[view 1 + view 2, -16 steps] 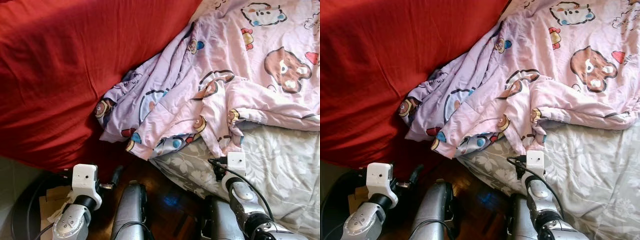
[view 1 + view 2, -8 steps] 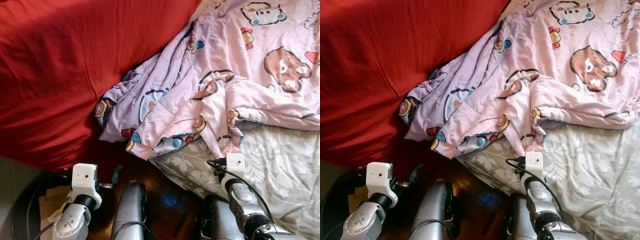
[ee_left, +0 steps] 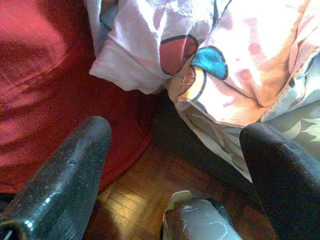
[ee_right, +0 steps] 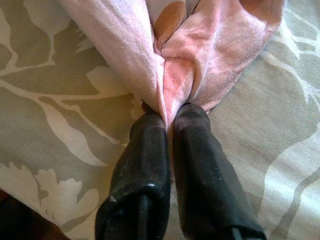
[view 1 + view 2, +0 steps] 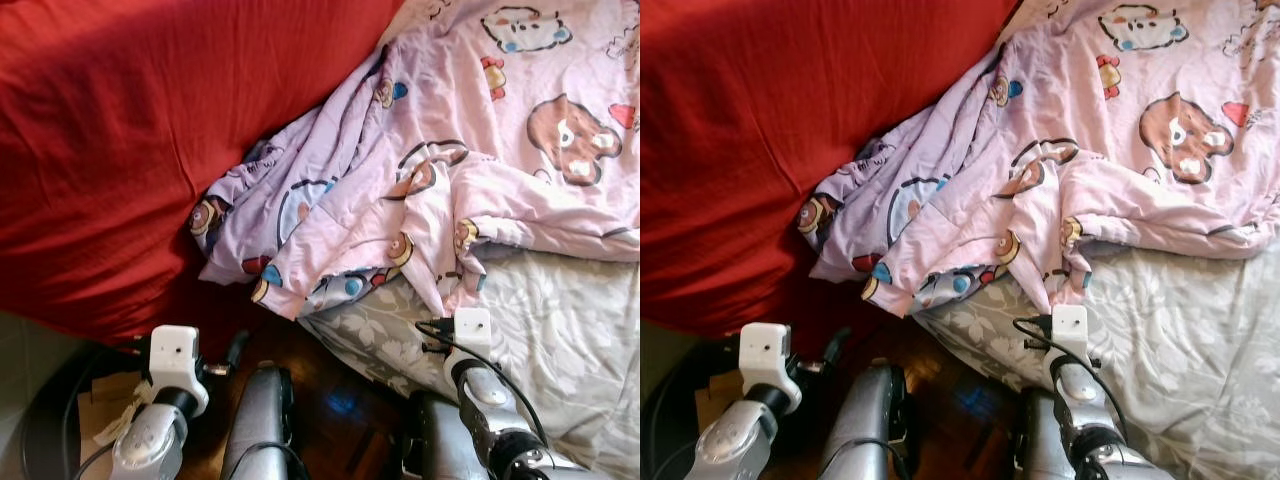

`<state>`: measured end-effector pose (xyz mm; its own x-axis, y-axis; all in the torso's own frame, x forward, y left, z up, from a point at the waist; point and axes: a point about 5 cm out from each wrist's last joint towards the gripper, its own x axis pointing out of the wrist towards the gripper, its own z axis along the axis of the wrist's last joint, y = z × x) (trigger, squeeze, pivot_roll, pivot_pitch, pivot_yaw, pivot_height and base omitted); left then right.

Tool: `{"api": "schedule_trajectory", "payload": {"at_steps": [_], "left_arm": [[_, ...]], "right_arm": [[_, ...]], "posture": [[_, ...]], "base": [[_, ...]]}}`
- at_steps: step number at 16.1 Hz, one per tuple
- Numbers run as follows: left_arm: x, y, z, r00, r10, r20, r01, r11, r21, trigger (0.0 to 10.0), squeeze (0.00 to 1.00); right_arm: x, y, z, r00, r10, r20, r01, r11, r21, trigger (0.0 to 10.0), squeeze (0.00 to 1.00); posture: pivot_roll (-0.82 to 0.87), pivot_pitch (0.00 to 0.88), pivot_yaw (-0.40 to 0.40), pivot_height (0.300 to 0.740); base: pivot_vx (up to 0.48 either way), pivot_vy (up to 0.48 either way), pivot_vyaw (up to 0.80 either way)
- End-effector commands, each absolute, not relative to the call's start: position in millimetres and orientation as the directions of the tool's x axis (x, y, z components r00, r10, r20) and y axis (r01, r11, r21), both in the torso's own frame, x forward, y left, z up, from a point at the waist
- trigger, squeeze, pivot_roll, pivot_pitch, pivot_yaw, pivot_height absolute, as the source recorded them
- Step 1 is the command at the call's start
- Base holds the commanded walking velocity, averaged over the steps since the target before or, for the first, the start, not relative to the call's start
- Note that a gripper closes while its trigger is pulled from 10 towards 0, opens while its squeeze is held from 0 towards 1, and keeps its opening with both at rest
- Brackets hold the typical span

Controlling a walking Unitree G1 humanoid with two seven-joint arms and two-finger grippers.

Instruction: Clean up the room

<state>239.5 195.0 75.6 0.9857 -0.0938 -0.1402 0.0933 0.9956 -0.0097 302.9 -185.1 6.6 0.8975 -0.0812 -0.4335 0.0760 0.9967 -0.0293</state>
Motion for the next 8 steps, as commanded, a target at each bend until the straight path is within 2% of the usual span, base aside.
{"api": "schedule_trajectory", "payload": {"at_steps": [1,8], "left_arm": [[234.2,201.9,64.7,0.982,-0.065,-0.177,0.061,0.998,-0.025,10.0,0.00],[264.0,204.0,55.0,0.984,-0.042,-0.173,0.038,0.999,-0.028,10.0,0.00]], "right_arm": [[292.3,-184.4,-4.9,0.874,-0.084,-0.478,0.086,0.996,-0.017,0.0,0.00],[299.6,-191.9,5.8,0.903,-0.118,-0.414,0.132,0.991,0.007,0.0,0.00]], "posture": [[0.22,0.310,0.038,0.627],[0.18,0.194,0.013,0.627]], "base": [[0.000,0.000,0.00],[0.000,0.000,0.00]]}}
